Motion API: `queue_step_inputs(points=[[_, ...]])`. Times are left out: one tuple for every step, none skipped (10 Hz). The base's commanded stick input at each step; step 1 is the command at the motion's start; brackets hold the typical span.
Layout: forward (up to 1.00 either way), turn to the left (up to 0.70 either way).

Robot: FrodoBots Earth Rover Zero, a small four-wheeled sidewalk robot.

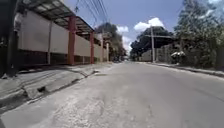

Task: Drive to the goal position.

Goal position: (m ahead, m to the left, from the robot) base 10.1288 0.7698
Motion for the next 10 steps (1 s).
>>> queue_step_inputs(points=[[1.00,-0.05],[1.00,-0.37],[1.00,-0.37],[1.00,-0.37],[1.00,-0.37],[1.00,-0.37],[1.00,-0.37],[1.00,-0.34],[1.00,-0.23],[1.00,-0.11]])
